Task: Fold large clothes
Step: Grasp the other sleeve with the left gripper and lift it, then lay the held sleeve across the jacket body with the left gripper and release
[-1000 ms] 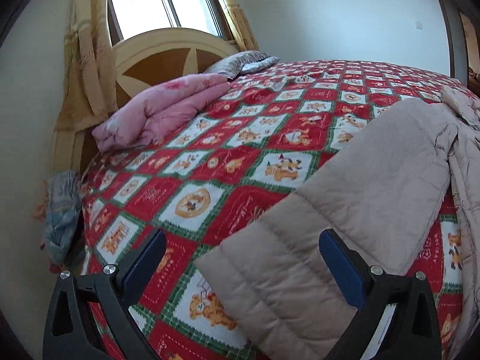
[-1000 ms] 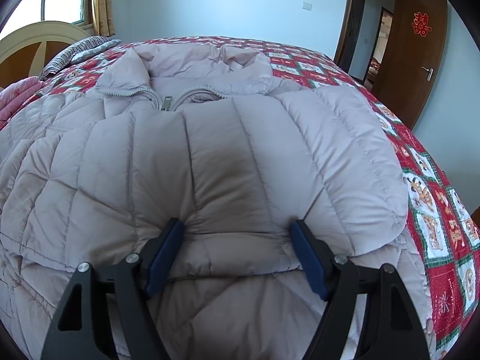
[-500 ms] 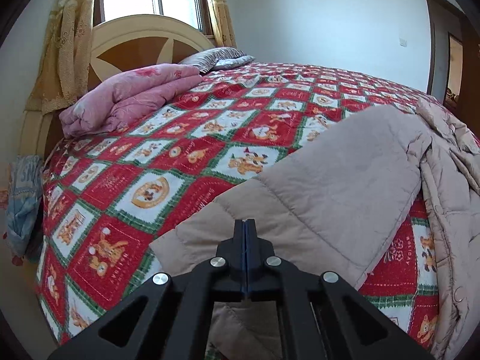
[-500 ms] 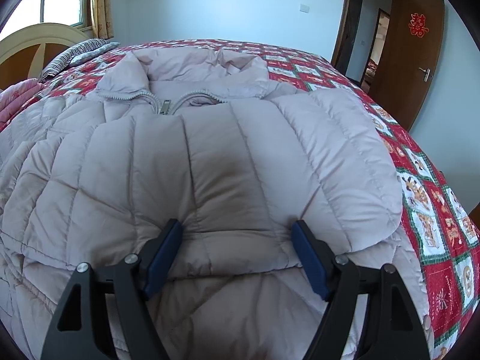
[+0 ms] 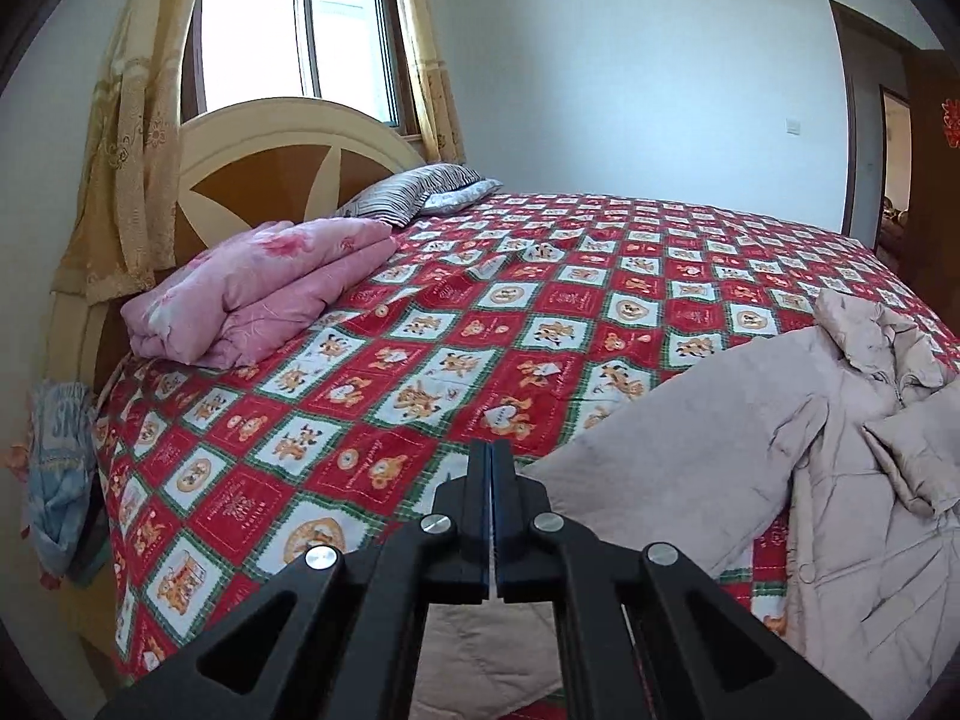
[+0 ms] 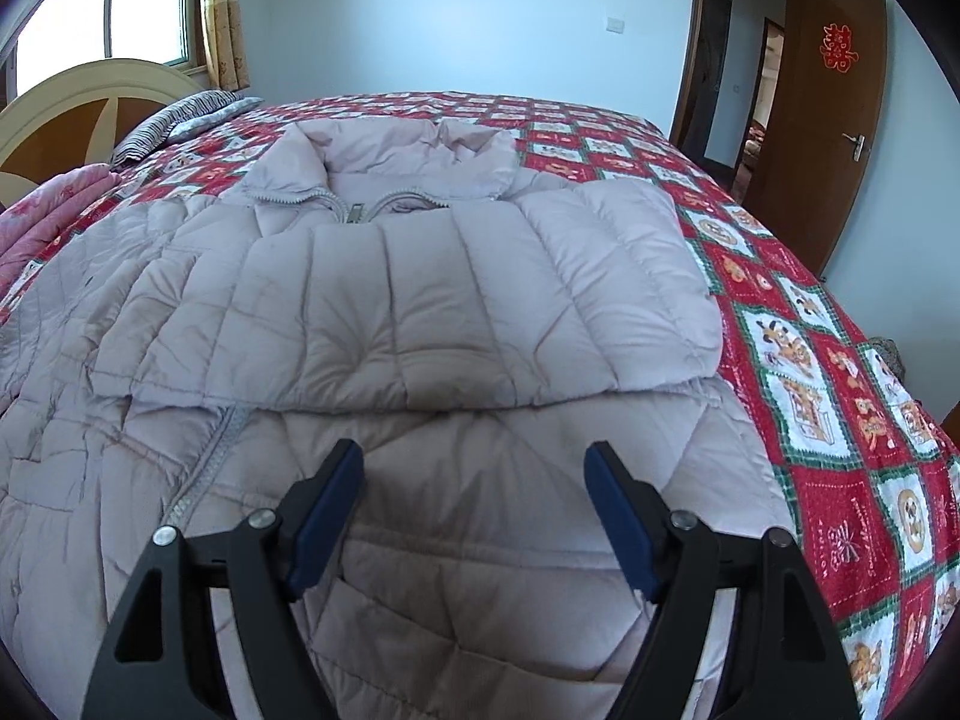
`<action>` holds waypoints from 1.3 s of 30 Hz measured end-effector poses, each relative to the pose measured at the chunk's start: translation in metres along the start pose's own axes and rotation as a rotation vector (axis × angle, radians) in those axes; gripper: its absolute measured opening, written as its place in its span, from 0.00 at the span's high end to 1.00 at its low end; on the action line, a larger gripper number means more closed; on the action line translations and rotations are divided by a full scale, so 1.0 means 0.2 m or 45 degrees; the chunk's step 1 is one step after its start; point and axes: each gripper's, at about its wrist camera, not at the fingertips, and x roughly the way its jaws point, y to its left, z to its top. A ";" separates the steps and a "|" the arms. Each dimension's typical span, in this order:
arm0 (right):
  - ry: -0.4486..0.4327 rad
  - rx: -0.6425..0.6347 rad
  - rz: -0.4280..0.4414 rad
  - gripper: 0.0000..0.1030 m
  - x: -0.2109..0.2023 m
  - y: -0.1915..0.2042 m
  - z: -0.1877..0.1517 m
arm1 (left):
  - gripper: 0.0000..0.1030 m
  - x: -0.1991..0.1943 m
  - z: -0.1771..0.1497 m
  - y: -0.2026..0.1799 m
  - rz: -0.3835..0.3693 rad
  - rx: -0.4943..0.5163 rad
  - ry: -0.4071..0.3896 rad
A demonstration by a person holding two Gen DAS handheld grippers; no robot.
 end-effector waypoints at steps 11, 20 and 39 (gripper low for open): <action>0.057 0.000 0.019 0.10 0.06 -0.01 -0.07 | 0.30 0.10 -0.30 0.29 0.054 -0.238 0.154; 0.059 -0.021 -0.009 0.09 0.07 0.00 -0.09 | 0.14 0.16 -0.43 0.34 0.044 -0.281 0.164; 0.031 -0.040 -0.050 0.09 0.06 0.02 -0.09 | 0.91 -0.14 -0.05 0.05 -0.270 -0.177 -0.103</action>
